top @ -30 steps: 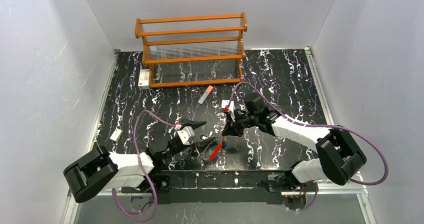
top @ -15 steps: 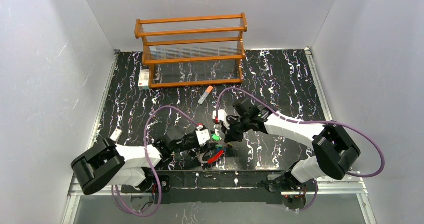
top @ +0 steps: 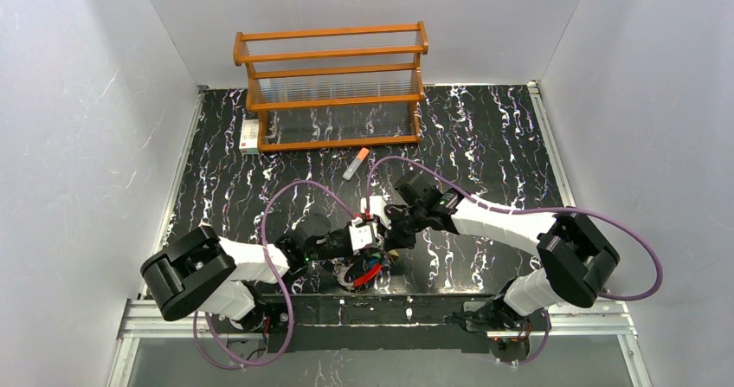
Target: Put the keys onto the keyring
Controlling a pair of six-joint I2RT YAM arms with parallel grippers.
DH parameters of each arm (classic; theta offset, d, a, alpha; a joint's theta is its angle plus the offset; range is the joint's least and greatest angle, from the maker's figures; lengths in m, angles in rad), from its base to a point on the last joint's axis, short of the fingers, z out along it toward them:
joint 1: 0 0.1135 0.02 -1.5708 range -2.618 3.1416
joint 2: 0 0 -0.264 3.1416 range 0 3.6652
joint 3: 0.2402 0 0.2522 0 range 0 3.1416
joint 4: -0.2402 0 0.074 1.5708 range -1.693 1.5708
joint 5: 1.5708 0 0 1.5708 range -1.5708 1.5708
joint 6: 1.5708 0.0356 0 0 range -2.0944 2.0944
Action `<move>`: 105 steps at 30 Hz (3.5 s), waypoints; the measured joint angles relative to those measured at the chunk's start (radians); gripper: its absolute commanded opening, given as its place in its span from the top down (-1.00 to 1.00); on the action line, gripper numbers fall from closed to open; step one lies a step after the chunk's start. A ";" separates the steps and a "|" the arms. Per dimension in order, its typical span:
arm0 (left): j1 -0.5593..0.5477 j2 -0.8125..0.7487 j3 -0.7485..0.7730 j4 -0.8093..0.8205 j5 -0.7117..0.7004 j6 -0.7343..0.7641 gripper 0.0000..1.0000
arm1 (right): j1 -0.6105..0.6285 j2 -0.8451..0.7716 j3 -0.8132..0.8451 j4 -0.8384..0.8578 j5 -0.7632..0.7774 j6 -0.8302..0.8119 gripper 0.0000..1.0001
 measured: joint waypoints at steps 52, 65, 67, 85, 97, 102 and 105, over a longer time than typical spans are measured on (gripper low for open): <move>-0.005 -0.080 -0.227 0.521 -0.221 -0.309 1.00 | -0.179 -0.212 -0.204 0.530 -0.313 0.261 0.26; -0.005 -0.067 -0.227 0.585 -0.214 -0.316 1.00 | -0.179 -0.175 -0.204 0.563 -0.365 0.281 0.66; -0.005 -0.067 -0.227 0.585 -0.214 -0.317 1.00 | -0.179 -0.165 -0.204 0.568 -0.372 0.283 0.70; -0.005 -0.067 -0.227 0.585 -0.216 -0.316 1.00 | -0.179 -0.122 -0.204 0.568 -0.387 0.285 0.97; -0.005 -0.065 -0.227 0.584 -0.214 -0.316 1.00 | -0.179 -0.116 -0.204 0.535 -0.375 0.249 0.97; -0.005 -0.064 -0.227 0.584 -0.214 -0.316 1.00 | -0.179 -0.105 -0.204 0.521 -0.362 0.237 0.97; -0.005 -0.058 -0.227 0.584 -0.213 -0.316 1.00 | -0.177 -0.095 -0.204 0.513 -0.357 0.233 0.97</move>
